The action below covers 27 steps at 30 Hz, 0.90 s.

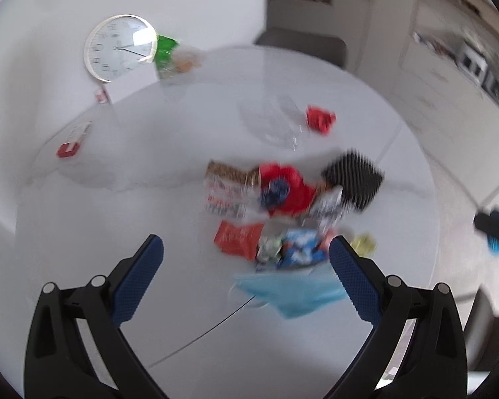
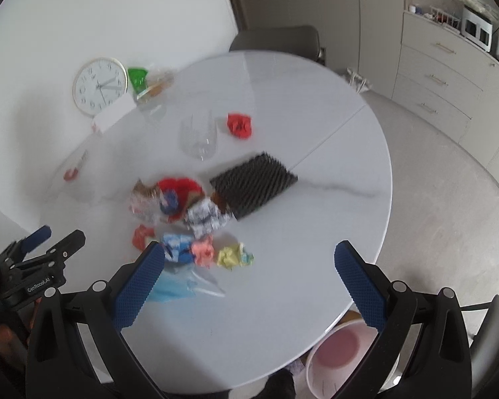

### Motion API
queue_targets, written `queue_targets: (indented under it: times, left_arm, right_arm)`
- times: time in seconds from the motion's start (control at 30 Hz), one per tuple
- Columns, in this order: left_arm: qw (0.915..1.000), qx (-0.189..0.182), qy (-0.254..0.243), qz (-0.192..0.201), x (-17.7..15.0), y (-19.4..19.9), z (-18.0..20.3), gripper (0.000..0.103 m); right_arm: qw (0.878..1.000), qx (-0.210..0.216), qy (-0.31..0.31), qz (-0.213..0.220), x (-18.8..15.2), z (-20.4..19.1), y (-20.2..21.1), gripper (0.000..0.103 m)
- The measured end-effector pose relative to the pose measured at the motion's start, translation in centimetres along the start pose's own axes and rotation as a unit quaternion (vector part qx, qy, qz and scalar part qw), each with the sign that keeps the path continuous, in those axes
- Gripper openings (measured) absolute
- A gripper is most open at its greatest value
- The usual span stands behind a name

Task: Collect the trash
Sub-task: 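Grasp the blue face mask with the left gripper while the right gripper grasps yellow crumpled paper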

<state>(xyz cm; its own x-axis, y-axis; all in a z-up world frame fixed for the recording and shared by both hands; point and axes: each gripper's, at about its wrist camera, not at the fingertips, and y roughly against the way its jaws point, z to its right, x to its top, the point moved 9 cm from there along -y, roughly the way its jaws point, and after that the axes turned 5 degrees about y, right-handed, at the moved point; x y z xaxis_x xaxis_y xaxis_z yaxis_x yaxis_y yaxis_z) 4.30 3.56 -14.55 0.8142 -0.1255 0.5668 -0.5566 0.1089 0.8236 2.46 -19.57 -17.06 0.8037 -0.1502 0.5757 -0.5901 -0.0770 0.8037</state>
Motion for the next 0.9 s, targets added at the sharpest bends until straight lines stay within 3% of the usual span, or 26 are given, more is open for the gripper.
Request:
queue_targets:
  times: [0.17,0.3,0.4,0.53,0.6,0.67,0.77,0.87,0.9]
  left_arm:
    - [0.9972,-0.014,-0.07,-0.023,-2.6,-1.5,-0.3,0.096]
    - [0.9862,-0.034,-0.158,-0.036,-4.2,-2.8,1.6,0.096]
    - [0.9732,-0.056,-0.219,-0.043,-5.2,-4.1,3.5,0.096]
    - [0.9454,-0.071,-0.317,-0.021,-6.7,-5.3,6.4,0.096]
    - [0.9356,-0.078,-0.344,-0.018,-7.3,-5.9,7.3,0.095]
    - [0.9301,-0.091,-0.355,-0.023,-8.1,-6.7,8.2,0.092]
    - [0.9236,-0.1,-0.369,-0.033,-9.2,-8.1,8.9,0.077]
    - [0.9189,-0.099,-0.379,-0.044,-10.2,-9.5,9.0,0.061]
    - [0.9173,-0.099,-0.382,-0.052,-10.6,-10.0,8.9,0.05]
  right_arm:
    - [0.999,-0.008,0.02,-0.031,-2.7,0.5,-2.4,0.101]
    - [0.997,-0.011,0.033,-0.066,-5.2,0.8,-4.2,0.101]
    - [0.995,-0.021,0.038,-0.085,-6.6,1.2,-5.0,0.101]
    - [0.994,-0.035,0.021,-0.099,-7.7,1.9,-5.3,0.101]
    - [0.994,-0.04,0.003,-0.102,-8.2,2.2,-5.4,0.101]
    - [0.993,-0.041,-0.019,-0.105,-8.6,2.4,-5.6,0.101]
    - [0.993,-0.039,-0.039,-0.107,-9.0,2.2,-6.2,0.101]
    - [0.992,-0.04,-0.047,-0.106,-9.0,2.0,-6.7,0.101]
    - [0.992,-0.04,-0.048,-0.107,-9.0,1.8,-6.9,0.101]
